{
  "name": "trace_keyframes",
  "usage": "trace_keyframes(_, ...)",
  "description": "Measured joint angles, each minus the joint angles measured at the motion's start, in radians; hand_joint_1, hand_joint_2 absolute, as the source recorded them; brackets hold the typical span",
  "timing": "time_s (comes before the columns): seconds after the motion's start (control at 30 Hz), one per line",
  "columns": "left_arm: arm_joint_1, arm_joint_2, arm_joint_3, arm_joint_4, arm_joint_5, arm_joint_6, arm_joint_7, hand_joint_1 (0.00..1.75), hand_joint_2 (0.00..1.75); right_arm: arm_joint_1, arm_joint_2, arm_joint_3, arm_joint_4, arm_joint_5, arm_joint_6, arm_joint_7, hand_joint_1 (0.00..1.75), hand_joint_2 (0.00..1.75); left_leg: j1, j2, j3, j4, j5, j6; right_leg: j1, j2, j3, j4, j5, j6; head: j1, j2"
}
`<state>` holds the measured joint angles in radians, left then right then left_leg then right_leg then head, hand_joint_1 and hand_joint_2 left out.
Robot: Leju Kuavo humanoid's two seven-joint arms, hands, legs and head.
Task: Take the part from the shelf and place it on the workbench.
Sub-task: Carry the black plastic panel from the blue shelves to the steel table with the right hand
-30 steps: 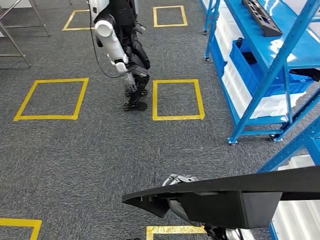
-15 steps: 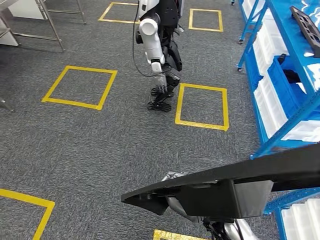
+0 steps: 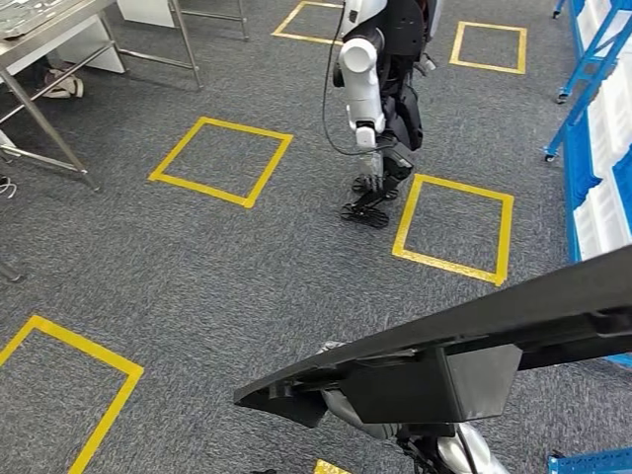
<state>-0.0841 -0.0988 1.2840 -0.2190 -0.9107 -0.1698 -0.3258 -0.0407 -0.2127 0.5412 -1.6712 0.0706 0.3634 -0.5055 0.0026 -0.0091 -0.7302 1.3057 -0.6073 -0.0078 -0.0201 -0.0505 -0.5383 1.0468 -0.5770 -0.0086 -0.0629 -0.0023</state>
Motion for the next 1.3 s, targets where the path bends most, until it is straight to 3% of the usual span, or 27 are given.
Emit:
trace_keyframes(0.03, 0.002, 0.000, 0.000, 0.000, 0.000, 0.000, 0.001, 0.00, 1.75, -0.001, 0.002, 0.002, 0.001, 0.000, 0.000, 0.000, 1.75, 1.75, -0.001, 0.007, 0.025, -0.057, 0.039, 0.004, 0.001, -0.012, 0.007, 0.000, -0.005, 0.001, 0.000, 0.000)
trace_keyframes(0.1, 0.003, 0.002, 0.000, 0.000, 0.000, 0.001, 0.004, 0.00, 1.75, -0.006, 0.006, 0.004, 0.003, -0.001, 0.000, 0.000, 1.75, 1.75, -0.012, 0.043, 0.084, -0.182, 0.097, 0.018, 0.003, -0.032, 0.021, -0.002, -0.016, 0.005, 0.000, 0.000)
trace_keyframes(0.17, 0.001, 0.006, 0.001, 0.000, 0.000, 0.003, 0.008, 0.00, 1.75, -0.010, 0.009, 0.007, 0.007, -0.002, 0.000, 0.000, 1.75, 1.75, -0.025, 0.069, 0.108, -0.235, 0.104, 0.033, 0.005, -0.051, 0.027, -0.005, -0.023, 0.013, 0.000, 0.000)
trace_keyframes(0.23, 0.003, 0.012, 0.003, 0.000, 0.000, 0.005, 0.014, 0.00, 1.75, -0.012, 0.013, 0.008, 0.010, -0.004, 0.000, -0.001, 1.75, 1.75, -0.028, 0.055, 0.113, -0.248, 0.101, 0.042, 0.005, -0.069, 0.034, -0.010, -0.028, 0.022, 0.000, 0.000)
trace_keyframes(0.27, 0.006, 0.014, 0.004, 0.000, 0.000, 0.005, 0.017, 0.00, 1.75, -0.012, 0.015, 0.009, 0.010, -0.004, -0.001, -0.002, 1.75, 1.75, -0.025, 0.046, 0.119, -0.258, 0.103, 0.046, 0.004, -0.063, 0.039, -0.008, -0.035, 0.026, 0.001, 0.000)
trace_keyframes(0.33, 0.009, 0.019, 0.006, 0.000, 0.000, 0.007, 0.023, 0.00, 1.75, -0.012, 0.017, 0.009, 0.011, -0.005, -0.002, -0.008, 1.75, 1.75, -0.018, 0.028, 0.135, -0.275, 0.107, 0.054, 0.003, -0.017, 0.023, 0.046, -0.069, 0.030, 0.002, 0.000)
trace_keyframes(0.37, 0.008, 0.020, 0.007, 0.000, -0.001, 0.008, 0.027, 0.00, 1.75, -0.009, 0.016, 0.009, 0.013, -0.004, -0.004, -0.012, 1.75, 1.75, -0.016, 0.017, 0.139, -0.278, 0.106, 0.057, 0.001, 0.014, -0.005, 0.103, -0.095, 0.030, 0.002, 0.000)
trace_keyframes(0.43, 0.006, 0.022, 0.008, 0.000, -0.003, 0.013, 0.038, 0.00, 1.75, -0.001, 0.015, 0.009, 0.017, -0.002, -0.006, -0.016, 1.75, 1.75, -0.015, -0.008, 0.141, -0.278, 0.104, 0.060, 0.000, 0.042, -0.078, 0.225, -0.135, 0.034, 0.003, 0.000)
trace_keyframes(0.47, 0.006, 0.022, 0.008, 0.000, -0.005, 0.017, 0.046, 0.00, 1.75, 0.003, 0.014, 0.009, 0.019, -0.001, -0.006, -0.016, 1.75, 1.75, -0.015, -0.021, 0.143, -0.278, 0.103, 0.060, 0.000, 0.045, -0.103, 0.252, -0.130, 0.036, 0.003, 0.000)
trace_keyframes(0.5, 0.008, 0.022, 0.008, 0.000, -0.008, 0.021, 0.056, 0.00, 1.75, 0.005, 0.014, 0.009, 0.020, 0.001, -0.007, -0.016, 1.75, 1.75, -0.014, -0.035, 0.146, -0.277, 0.101, 0.059, 0.000, 0.047, -0.110, 0.242, -0.104, 0.038, 0.003, 0.000)
trace_keyframes(0.53, 0.010, 0.022, 0.008, 0.000, -0.012, 0.025, 0.066, 0.00, 1.75, 0.006, 0.014, 0.009, 0.020, 0.002, -0.007, -0.017, 1.75, 1.75, -0.012, -0.048, 0.151, -0.275, 0.097, 0.056, -0.002, 0.052, -0.099, 0.196, -0.061, 0.041, 0.003, 0.000)
trace_keyframes(0.6, 0.012, 0.022, 0.008, 0.000, -0.018, 0.032, 0.084, 0.00, 1.75, 0.006, 0.014, 0.009, 0.021, 0.004, -0.007, -0.017, 1.75, 1.75, -0.010, -0.074, 0.155, -0.268, 0.088, 0.046, -0.007, 0.090, -0.057, 0.075, 0.015, 0.044, 0.003, 0.000)
trace_keyframes(0.67, 0.013, 0.023, 0.009, 0.000, -0.021, 0.038, 0.103, 0.00, 1.75, 0.008, 0.013, 0.009, 0.023, 0.008, -0.009, -0.017, 1.75, 1.75, -0.008, -0.096, 0.147, -0.261, 0.084, 0.036, -0.010, 0.125, -0.035, 0.013, 0.029, 0.039, 0.003, 0.000)
trace_keyframes(0.7, 0.015, 0.023, 0.009, 0.000, -0.022, 0.041, 0.113, 0.00, 1.75, 0.010, 0.013, 0.009, 0.023, 0.010, -0.011, -0.017, 1.75, 1.75, -0.007, -0.107, 0.143, -0.259, 0.084, 0.032, -0.009, 0.126, -0.033, 0.007, 0.024, 0.034, 0.003, 0.000)
trace_keyframes(0.73, 0.019, 0.023, 0.010, 0.000, -0.025, 0.043, 0.124, 0.00, 1.75, 0.010, 0.014, 0.008, 0.023, 0.011, -0.013, -0.017, 1.75, 1.75, -0.005, -0.117, 0.140, -0.260, 0.085, 0.029, -0.009, 0.116, -0.030, 0.004, 0.021, 0.028, 0.002, 0.000)
trace_keyframes(0.8, 0.027, 0.022, 0.009, 0.000, -0.033, 0.045, 0.143, 0.00, 1.75, 0.012, 0.014, 0.007, 0.022, 0.014, -0.018, -0.017, 1.75, 1.75, -0.006, -0.095, 0.132, -0.242, 0.072, 0.021, -0.011, 0.093, -0.024, 0.000, 0.020, 0.017, 0.002, 0.000)
trace_keyframes(0.87, 0.027, 0.021, 0.009, 0.000, -0.041, 0.048, 0.160, 0.00, 1.75, 0.018, 0.014, 0.005, 0.017, 0.016, -0.021, -0.017, 1.75, 1.75, -0.006, -0.039, 0.092, -0.159, 0.028, 0.010, -0.011, 0.063, -0.016, -0.003, 0.016, 0.007, 0.001, 0.000)
trace_keyframes(0.93, 0.027, 0.021, 0.009, 0.000, -0.048, 0.052, 0.177, 0.00, 1.75, 0.029, 0.014, 0.002, 0.013, 0.019, -0.023, -0.016, 1.75, 1.75, 0.000, -0.010, 0.025, -0.031, -0.021, 0.002, -0.010, 0.031, -0.010, -0.003, 0.008, 0.003, 0.001, 0.000)
trace_keyframes(0.97, 0.029, 0.019, 0.009, 0.000, -0.051, 0.054, 0.185, 0.00, 1.75, 0.034, 0.013, 0.001, 0.011, 0.021, -0.024, -0.016, 1.75, 1.75, 0.002, -0.005, 0.002, 0.008, -0.026, -0.001, -0.009, 0.016, -0.006, -0.003, 0.004, 0.003, 0.001, 0.000)
trace_keyframes(1.0, 0.032, 0.018, 0.009, 0.000, -0.053, 0.055, 0.191, 0.00, 1.75, 0.038, 0.013, 0.000, 0.008, 0.023, -0.025, -0.015, 1.75, 1.75, 0.004, -0.002, -0.002, 0.011, -0.013, -0.002, -0.009, 0.003, -0.001, -0.003, 0.000, 0.003, 0.001, 0.000)
trace_keyframes(1.07, 0.038, 0.015, 0.009, 0.000, -0.056, 0.058, 0.201, 0.00, 1.75, 0.042, 0.013, -0.002, 0.000, 0.025, -0.025, -0.012, 1.75, 1.75, 0.004, 0.014, 0.043, -0.093, 0.059, 0.004, -0.009, -0.020, 0.012, -0.004, -0.010, 0.007, 0.001, 0.000)
trace_keyframes(1.13, 0.037, 0.012, 0.009, 0.000, -0.058, 0.060, 0.210, 0.00, 1.75, 0.042, 0.013, -0.003, -0.007, 0.026, -0.024, -0.008, 1.75, 1.75, -0.007, 0.059, 0.098, -0.205, 0.104, 0.016, -0.007, -0.039, 0.023, -0.005, -0.020, 0.015, 0.001, 0.000)
trace_keyframes(1.2, 0.035, 0.010, 0.009, 0.000, -0.062, 0.062, 0.219, 0.00, 1.75, 0.043, 0.012, -0.004, -0.011, 0.029, -0.023, 0.001, 1.75, 1.75, -0.019, 0.084, 0.112, -0.237, 0.099, 0.027, -0.004, -0.058, 0.029, -0.007, -0.026, 0.025, 0.001, 0.000)
trace_keyframes(1.27, 0.037, 0.008, 0.009, 0.000, -0.067, 0.063, 0.225, 0.00, 1.75, 0.042, 0.012, -0.004, -0.014, 0.031, -0.022, 0.009, 1.75, 1.75, -0.020, 0.067, 0.116, -0.247, 0.097, 0.036, -0.005, -0.070, 0.040, -0.011, -0.033, 0.036, 0.001, 0.000)
trace_keyframes(1.3, 0.038, 0.007, 0.009, 0.000, -0.069, 0.064, 0.227, 0.00, 1.75, 0.041, 0.011, -0.003, -0.017, 0.033, -0.021, 0.009, 1.75, 1.75, -0.017, 0.056, 0.120, -0.253, 0.098, 0.041, -0.006, -0.054, 0.042, -0.004, -0.042, 0.040, 0.001, 0.000)
